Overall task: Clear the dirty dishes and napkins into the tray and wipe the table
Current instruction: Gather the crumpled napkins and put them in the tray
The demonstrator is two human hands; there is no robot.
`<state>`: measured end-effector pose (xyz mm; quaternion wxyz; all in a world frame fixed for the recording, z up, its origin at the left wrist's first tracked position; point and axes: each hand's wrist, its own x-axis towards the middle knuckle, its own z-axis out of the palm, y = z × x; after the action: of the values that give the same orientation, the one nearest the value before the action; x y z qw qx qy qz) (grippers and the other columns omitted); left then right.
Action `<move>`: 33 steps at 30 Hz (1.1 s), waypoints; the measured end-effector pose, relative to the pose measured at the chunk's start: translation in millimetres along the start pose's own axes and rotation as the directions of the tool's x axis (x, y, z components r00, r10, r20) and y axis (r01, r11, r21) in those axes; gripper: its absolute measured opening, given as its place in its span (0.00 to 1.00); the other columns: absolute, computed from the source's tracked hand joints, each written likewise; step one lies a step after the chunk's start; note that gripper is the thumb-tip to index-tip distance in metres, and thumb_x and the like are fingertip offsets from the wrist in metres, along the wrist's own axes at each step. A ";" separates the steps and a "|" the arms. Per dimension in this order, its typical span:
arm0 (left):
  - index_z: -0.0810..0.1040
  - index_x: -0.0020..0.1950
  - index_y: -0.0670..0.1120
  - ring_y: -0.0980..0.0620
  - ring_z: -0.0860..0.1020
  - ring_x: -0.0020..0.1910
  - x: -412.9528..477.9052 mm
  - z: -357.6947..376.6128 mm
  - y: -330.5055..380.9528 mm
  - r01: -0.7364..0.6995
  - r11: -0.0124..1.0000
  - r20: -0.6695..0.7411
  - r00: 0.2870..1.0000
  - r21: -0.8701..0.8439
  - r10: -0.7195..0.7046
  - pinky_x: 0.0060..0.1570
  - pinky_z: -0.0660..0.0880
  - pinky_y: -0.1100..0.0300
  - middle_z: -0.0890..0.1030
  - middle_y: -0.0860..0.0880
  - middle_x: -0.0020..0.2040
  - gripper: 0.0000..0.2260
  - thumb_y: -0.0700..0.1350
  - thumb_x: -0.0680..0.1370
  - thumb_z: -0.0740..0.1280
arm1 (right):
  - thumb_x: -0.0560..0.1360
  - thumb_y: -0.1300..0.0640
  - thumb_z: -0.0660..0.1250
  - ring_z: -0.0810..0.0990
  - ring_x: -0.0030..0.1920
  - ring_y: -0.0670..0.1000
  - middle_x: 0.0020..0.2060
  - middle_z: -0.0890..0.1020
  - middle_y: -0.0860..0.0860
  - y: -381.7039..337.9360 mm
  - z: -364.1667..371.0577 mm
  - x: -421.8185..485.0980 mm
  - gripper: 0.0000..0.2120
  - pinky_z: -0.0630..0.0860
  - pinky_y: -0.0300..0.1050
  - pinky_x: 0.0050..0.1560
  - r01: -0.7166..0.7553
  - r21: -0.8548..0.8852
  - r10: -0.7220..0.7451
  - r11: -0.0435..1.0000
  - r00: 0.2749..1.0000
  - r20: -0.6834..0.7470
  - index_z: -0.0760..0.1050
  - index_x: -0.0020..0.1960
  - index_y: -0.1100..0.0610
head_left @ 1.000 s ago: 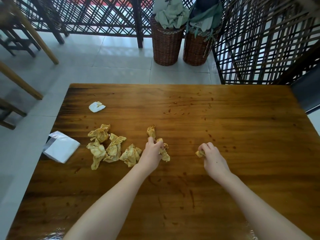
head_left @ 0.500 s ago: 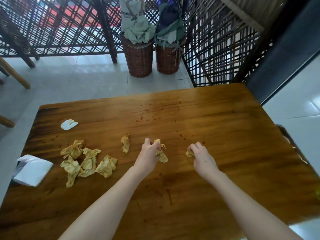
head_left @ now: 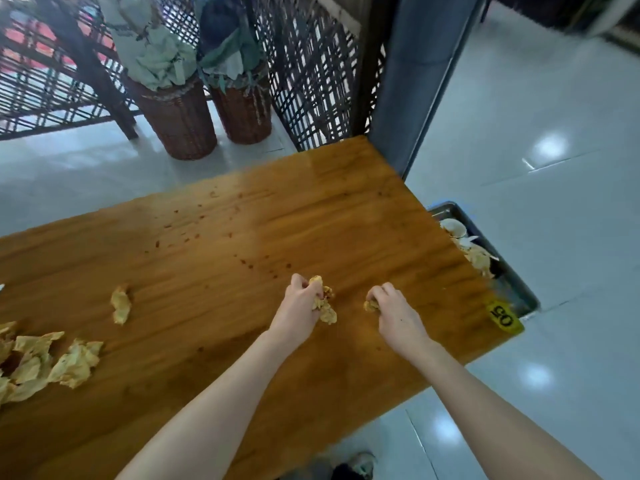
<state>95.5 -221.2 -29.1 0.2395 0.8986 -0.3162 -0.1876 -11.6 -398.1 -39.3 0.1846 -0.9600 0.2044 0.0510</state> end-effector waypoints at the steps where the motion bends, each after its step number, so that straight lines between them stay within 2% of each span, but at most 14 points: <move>1: 0.72 0.56 0.47 0.51 0.67 0.50 4.7 8.3 13.7 -0.014 1.000 0.014 1.000 0.005 0.014 0.45 0.66 0.65 0.61 0.51 0.53 0.12 0.36 0.76 0.69 | 0.73 0.72 0.61 0.70 0.50 0.47 0.50 0.69 0.45 15.0 -4.7 -2.9 0.19 0.78 0.45 0.41 0.003 0.006 -0.003 1.000 1.000 0.001 0.69 0.53 0.48; 4: 0.72 0.57 0.46 0.52 0.67 0.49 19.8 29.8 52.5 -0.059 0.998 0.042 0.997 0.013 0.059 0.43 0.65 0.67 0.61 0.51 0.54 0.12 0.36 0.77 0.68 | 0.73 0.72 0.60 0.69 0.49 0.47 0.51 0.69 0.45 59.8 -19.4 -11.6 0.19 0.77 0.45 0.39 -0.012 0.020 0.012 1.000 1.000 0.003 0.69 0.53 0.49; 7: 0.72 0.57 0.46 0.54 0.66 0.48 38.5 45.3 86.1 -0.093 0.996 0.057 0.994 0.014 0.093 0.36 0.64 0.72 0.61 0.52 0.53 0.12 0.36 0.77 0.67 | 0.73 0.73 0.59 0.68 0.50 0.48 0.51 0.69 0.47 96.3 -34.2 -14.5 0.19 0.77 0.46 0.40 -0.044 0.034 0.044 0.998 0.999 -0.004 0.68 0.53 0.50; 13: 0.68 0.53 0.51 0.54 0.66 0.48 73.1 73.9 138.0 -0.121 0.992 0.109 0.987 0.025 0.118 0.35 0.63 0.72 0.60 0.53 0.52 0.12 0.37 0.77 0.67 | 0.71 0.74 0.59 0.68 0.51 0.50 0.52 0.69 0.48 145.7 -52.6 -11.5 0.21 0.77 0.46 0.39 -0.089 0.050 0.091 0.995 0.995 -0.030 0.68 0.54 0.51; 16: 0.66 0.51 0.53 0.54 0.66 0.48 91.2 89.7 161.1 -0.139 0.990 0.142 0.981 0.026 0.134 0.36 0.62 0.71 0.60 0.52 0.53 0.14 0.37 0.77 0.67 | 0.71 0.74 0.60 0.69 0.51 0.50 0.52 0.69 0.48 172.6 -60.1 -11.1 0.20 0.75 0.45 0.36 -0.127 0.051 0.129 0.991 0.991 -0.033 0.68 0.53 0.51; 20: 0.67 0.51 0.53 0.54 0.67 0.48 119.6 109.4 192.2 -0.176 0.984 0.165 0.971 0.005 0.173 0.37 0.64 0.68 0.61 0.52 0.54 0.14 0.36 0.77 0.67 | 0.71 0.73 0.60 0.68 0.48 0.48 0.52 0.69 0.47 210.8 -72.1 -7.4 0.20 0.71 0.45 0.38 -0.180 0.056 0.182 0.982 0.983 -0.029 0.69 0.54 0.51; 24: 0.73 0.55 0.48 0.53 0.68 0.50 150.2 125.4 217.1 -0.199 0.980 0.168 0.966 -0.009 0.197 0.44 0.67 0.66 0.63 0.50 0.55 0.11 0.36 0.77 0.67 | 0.72 0.73 0.58 0.70 0.52 0.50 0.52 0.69 0.48 246.2 -90.6 5.8 0.19 0.76 0.51 0.44 -0.271 0.100 0.275 0.957 0.961 -0.028 0.70 0.55 0.52; 29: 0.74 0.57 0.46 0.52 0.68 0.49 196.4 143.7 243.3 -0.197 0.980 0.147 0.969 -0.036 0.200 0.43 0.66 0.67 0.63 0.50 0.54 0.12 0.35 0.76 0.67 | 0.73 0.72 0.60 0.72 0.52 0.52 0.54 0.70 0.49 291.4 -112.0 36.3 0.18 0.75 0.49 0.46 -0.333 0.107 0.338 0.937 0.941 -0.029 0.71 0.56 0.53; 33: 0.74 0.56 0.46 0.49 0.70 0.49 226.0 156.8 261.9 -0.166 0.985 0.159 0.972 -0.050 0.172 0.47 0.71 0.61 0.65 0.47 0.56 0.12 0.34 0.75 0.67 | 0.73 0.70 0.60 0.72 0.52 0.52 0.54 0.70 0.50 320.6 -123.4 59.7 0.17 0.72 0.47 0.44 -0.356 0.093 0.355 0.930 0.934 0.028 0.71 0.56 0.53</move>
<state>58.4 -598.3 -55.0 0.2445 0.8456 -0.4064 -0.2449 -86.3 -738.6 -42.2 0.2194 -0.8968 0.3761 0.0787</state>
